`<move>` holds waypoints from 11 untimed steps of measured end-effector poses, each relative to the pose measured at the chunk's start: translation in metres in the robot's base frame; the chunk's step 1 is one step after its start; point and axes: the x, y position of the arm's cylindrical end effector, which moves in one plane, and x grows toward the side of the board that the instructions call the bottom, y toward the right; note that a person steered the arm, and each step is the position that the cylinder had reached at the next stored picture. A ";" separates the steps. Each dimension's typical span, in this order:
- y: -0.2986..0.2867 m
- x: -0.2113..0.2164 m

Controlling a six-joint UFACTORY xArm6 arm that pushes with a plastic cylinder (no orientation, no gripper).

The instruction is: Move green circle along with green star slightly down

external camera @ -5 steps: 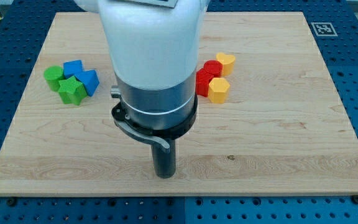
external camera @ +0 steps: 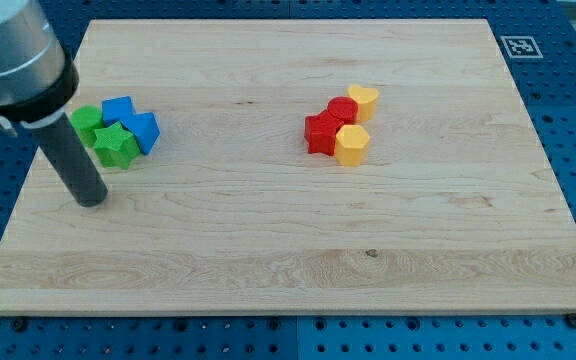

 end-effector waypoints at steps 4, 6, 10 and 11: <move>-0.061 -0.110; -0.040 -0.102; 0.054 -0.076; 0.115 -0.074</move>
